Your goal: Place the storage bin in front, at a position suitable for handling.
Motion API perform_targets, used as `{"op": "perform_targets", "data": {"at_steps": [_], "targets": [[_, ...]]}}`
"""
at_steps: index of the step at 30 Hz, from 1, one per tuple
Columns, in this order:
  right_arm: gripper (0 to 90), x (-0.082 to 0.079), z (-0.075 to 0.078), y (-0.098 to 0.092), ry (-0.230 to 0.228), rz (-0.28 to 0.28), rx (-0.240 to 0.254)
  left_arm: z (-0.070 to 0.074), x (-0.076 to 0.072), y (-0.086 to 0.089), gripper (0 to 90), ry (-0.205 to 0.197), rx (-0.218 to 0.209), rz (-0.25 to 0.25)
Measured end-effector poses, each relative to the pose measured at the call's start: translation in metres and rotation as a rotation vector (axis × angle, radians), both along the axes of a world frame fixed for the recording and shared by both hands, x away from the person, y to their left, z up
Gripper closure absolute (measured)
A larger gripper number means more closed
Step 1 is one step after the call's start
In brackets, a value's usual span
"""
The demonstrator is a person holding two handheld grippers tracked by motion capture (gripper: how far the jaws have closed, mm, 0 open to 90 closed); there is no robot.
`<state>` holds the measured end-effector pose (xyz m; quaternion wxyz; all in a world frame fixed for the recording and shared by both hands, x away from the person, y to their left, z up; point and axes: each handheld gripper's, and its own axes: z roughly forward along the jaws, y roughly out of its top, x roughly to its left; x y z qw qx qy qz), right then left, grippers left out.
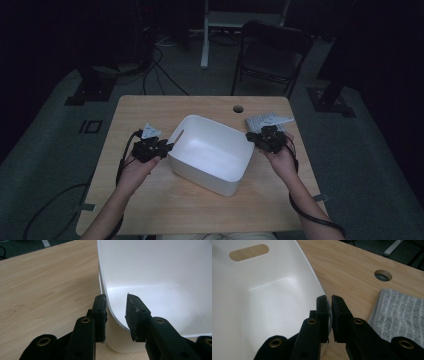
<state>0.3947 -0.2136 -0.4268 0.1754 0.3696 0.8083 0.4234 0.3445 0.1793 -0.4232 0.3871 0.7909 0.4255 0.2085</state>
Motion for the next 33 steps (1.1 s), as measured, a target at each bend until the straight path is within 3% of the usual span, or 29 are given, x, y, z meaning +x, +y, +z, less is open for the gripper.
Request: {"op": "perform_targets", "data": {"at_steps": [4,6,11,13,14,16,18,22,27,30,31,33], "targets": [[84.5,0.006,0.001,0.004,-0.015,-0.004,-0.029,0.001,-0.003,-0.001,69.6,0.008,0.008,-0.002],[83.7,0.008,0.002,0.005,-0.011,-0.01,-0.029,0.001,-0.003,0.0,67.8,0.022,-0.015,-0.009],[75.2,0.005,0.002,0.004,-0.015,-0.015,0.015,-0.001,0.003,0.008,38.8,0.08,-0.095,0.012],[72.0,0.0,0.004,0.003,-0.027,-0.018,0.026,0.0,0.007,0.01,34.1,0.097,-0.103,0.048],[71.0,-0.002,0.005,0.003,-0.033,-0.018,0.029,0.0,0.008,0.01,26.8,0.109,-0.1,0.048],[70.4,-0.006,0.009,0.001,-0.045,-0.023,0.044,0.004,0.008,0.01,25.1,0.092,-0.111,0.061],[69.4,-0.011,0.013,-0.001,-0.046,-0.014,0.073,0.007,0.008,0.013,14.8,0.091,-0.164,0.001],[65.9,-0.021,0.02,-0.003,-0.071,-0.021,0.092,0.012,0.01,0.014,15.2,0.023,-0.152,-0.006],[60.6,-0.026,0.02,-0.004,-0.088,-0.044,0.069,0.012,0.019,0.005,16.7,0.001,-0.087,-0.027],[60.1,-0.027,0.016,-0.006,-0.076,-0.052,0.077,0.012,0.022,0.003,30.1,-0.012,-0.087,-0.037],[60.1,-0.027,0.014,-0.007,-0.071,-0.056,0.08,0.012,0.022,0.003,30.1,-0.012,-0.087,-0.037],[59.9,-0.024,0.007,-0.009,-0.052,-0.064,0.086,0.009,0.029,0.0,42.1,-0.013,-0.076,-0.054]]}}
